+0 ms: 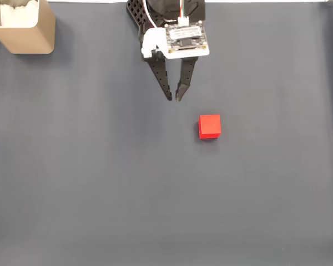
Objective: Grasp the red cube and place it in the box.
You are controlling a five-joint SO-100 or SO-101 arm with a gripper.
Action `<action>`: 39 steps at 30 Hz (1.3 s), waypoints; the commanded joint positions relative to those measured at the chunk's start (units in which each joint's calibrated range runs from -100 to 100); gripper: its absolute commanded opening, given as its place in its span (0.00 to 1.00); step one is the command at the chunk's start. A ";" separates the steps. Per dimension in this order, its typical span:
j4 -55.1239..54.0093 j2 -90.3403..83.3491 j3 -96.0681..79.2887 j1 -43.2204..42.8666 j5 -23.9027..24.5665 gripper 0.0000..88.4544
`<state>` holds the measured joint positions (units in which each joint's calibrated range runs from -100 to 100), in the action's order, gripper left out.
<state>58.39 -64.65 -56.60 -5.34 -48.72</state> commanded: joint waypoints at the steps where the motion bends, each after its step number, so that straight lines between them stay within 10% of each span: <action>1: 3.82 3.22 7.70 -1.76 0.29 0.00; 39: 14.31 25.92 29.05 -16.11 11.09 0.10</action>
<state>73.75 -38.95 -30.65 -21.81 -37.88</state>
